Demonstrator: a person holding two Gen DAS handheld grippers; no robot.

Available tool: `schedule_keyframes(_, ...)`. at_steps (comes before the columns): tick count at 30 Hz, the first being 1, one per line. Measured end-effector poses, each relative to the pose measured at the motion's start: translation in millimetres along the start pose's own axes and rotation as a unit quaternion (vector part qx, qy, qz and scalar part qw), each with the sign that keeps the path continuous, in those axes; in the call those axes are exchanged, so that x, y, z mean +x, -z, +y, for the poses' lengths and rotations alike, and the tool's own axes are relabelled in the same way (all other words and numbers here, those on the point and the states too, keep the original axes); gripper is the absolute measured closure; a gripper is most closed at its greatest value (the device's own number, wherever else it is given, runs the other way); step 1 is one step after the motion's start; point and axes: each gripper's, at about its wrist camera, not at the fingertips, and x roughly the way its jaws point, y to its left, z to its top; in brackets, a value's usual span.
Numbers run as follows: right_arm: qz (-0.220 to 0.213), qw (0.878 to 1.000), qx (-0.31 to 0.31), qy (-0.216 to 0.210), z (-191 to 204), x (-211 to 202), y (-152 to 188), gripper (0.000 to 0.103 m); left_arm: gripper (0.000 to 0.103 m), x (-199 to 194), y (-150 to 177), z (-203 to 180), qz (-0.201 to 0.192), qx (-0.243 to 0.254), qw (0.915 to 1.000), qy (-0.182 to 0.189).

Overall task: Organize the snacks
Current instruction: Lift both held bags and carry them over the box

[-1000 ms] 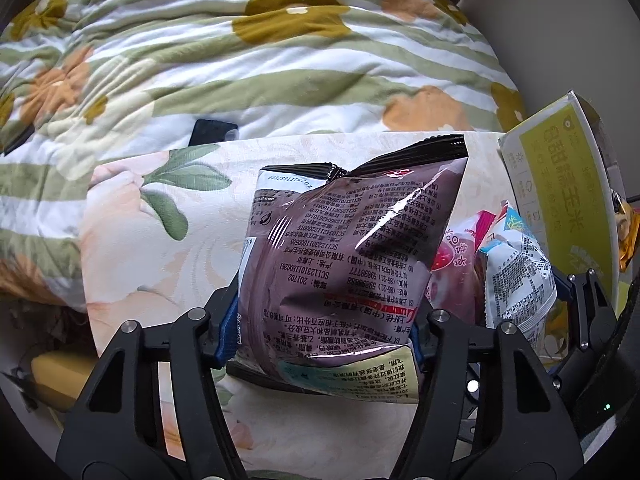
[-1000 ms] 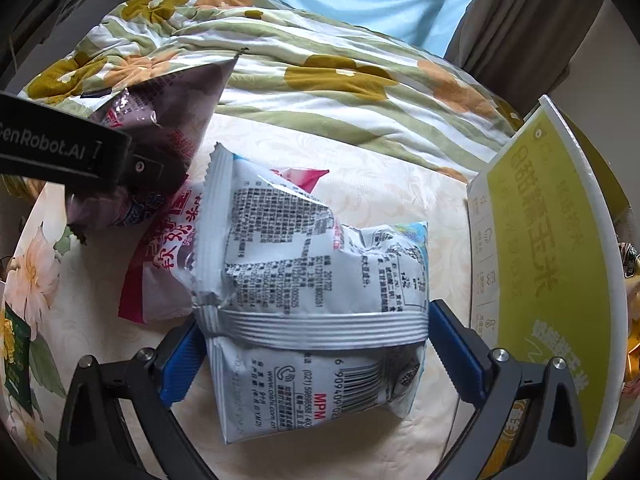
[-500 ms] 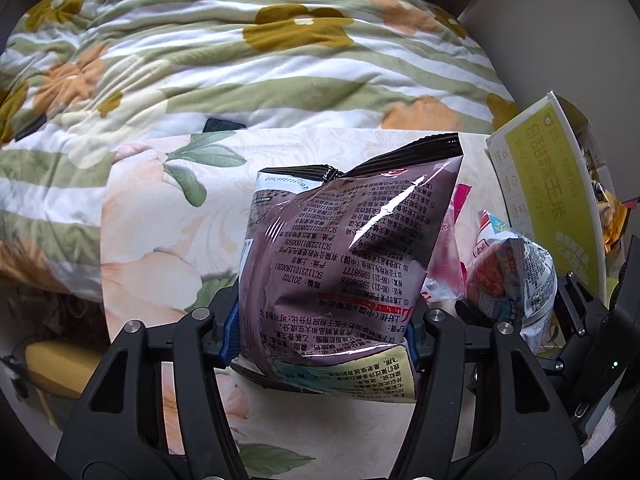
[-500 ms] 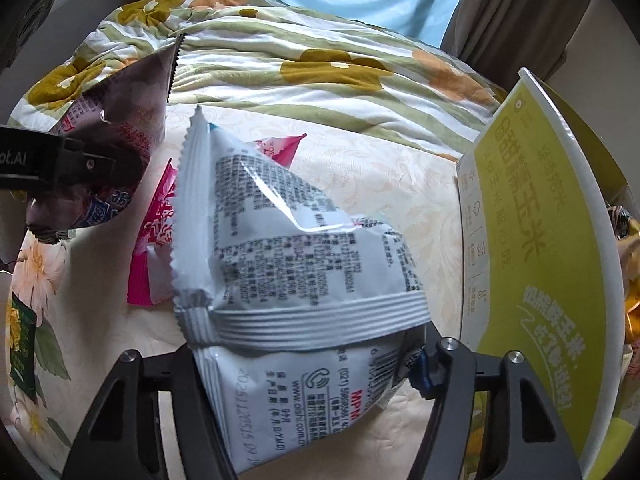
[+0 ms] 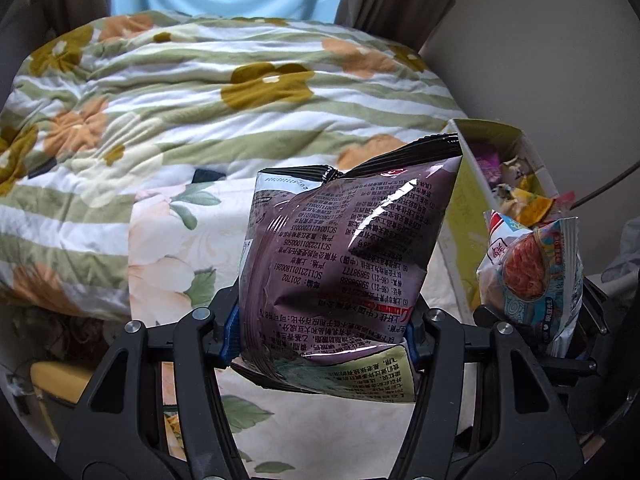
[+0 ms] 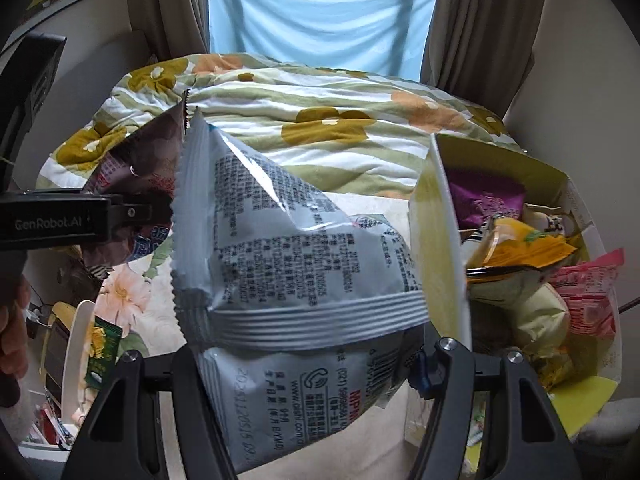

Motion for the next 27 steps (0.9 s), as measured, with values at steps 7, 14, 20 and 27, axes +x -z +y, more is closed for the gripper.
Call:
schedule_keyframes(7,-0.024,0.999,0.044,-0.007,-43.7,-62.3,1.9,0.042,0.048,-35.3,-9.4,-75.7,-0.03,0.035,0.9984,0.034)
schedule_keyframes(14,-0.038,0.997,0.069,0.01,-113.4,-86.0,13.1,0.042,0.048,-40.3,-9.2,-166.0,-0.049,0.054,0.996,0.052)
schedule_keyframes(20,-0.033,0.996,0.077,0.01,-174.0,-94.6,23.8,0.042,0.048,-10.2,-2.1,-240.2,-0.038,0.053,0.9958,0.063)
schedule_keyframes(27,-0.029,0.996,0.089,0.004,-234.1,-98.1,33.7,0.042,0.044,32.9,5.8,-299.3,-0.022,0.053,0.9972,0.049)
